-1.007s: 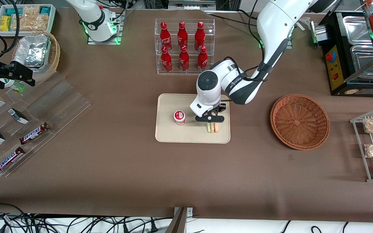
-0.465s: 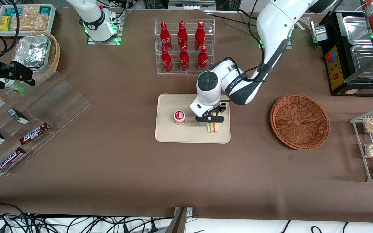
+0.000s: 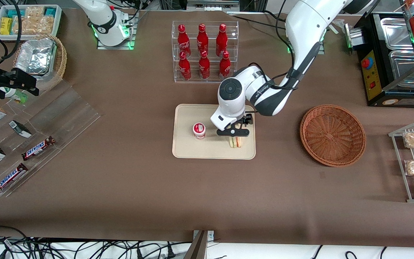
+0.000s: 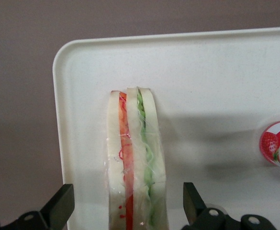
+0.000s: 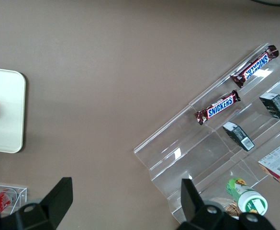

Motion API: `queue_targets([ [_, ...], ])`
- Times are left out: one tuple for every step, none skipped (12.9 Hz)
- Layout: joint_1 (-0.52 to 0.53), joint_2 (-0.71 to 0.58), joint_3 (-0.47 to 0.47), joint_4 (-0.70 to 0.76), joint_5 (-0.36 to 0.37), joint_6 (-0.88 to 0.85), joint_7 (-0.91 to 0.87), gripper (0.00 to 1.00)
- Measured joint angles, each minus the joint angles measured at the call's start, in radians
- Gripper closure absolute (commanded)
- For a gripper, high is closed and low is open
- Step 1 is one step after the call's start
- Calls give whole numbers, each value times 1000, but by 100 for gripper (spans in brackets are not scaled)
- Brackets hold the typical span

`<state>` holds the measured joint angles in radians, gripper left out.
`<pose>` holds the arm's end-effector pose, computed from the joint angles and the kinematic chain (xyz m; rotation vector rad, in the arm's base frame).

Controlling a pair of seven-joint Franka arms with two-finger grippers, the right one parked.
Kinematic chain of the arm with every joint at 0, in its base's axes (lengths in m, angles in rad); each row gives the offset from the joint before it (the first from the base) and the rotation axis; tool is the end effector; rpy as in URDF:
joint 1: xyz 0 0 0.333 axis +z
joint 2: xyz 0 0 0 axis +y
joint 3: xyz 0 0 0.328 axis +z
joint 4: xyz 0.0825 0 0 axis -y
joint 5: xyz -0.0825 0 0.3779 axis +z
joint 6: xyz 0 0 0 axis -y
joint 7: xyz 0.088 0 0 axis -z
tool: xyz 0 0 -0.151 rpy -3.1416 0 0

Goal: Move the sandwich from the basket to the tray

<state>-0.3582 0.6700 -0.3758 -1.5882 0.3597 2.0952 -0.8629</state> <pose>0.5436 -0.4131 0.2234 -3.0197 0.0117 0.0388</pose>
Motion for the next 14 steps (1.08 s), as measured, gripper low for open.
queue_targets([
  [0, -18, 0, 7, 0, -13, 0, 0],
  [2, -38, 0, 12, 0, -31, 0, 0],
  [5, -58, 2, 17, 0, -54, -1, 0],
  [13, -75, 3, 32, 0, -86, -3, 0],
  [22, -87, 5, 61, 0, -127, -3, 0],
  [32, -95, 5, 100, -2, -166, -2, 0],
  [40, -101, 5, 139, -8, -200, 3, 0],
  [50, -102, 6, 180, -15, -236, 13, 0],
  [63, -103, 6, 213, -22, -272, 28, 0],
  [81, -103, 6, 238, -33, -302, 50, 0],
  [103, -103, 7, 260, -47, -327, 80, 0],
  [128, -102, 7, 280, -58, -352, 115, 0],
  [156, -103, 7, 301, -66, -376, 151, 0],
  [184, -103, 6, 321, -72, -400, 187, 0],
])
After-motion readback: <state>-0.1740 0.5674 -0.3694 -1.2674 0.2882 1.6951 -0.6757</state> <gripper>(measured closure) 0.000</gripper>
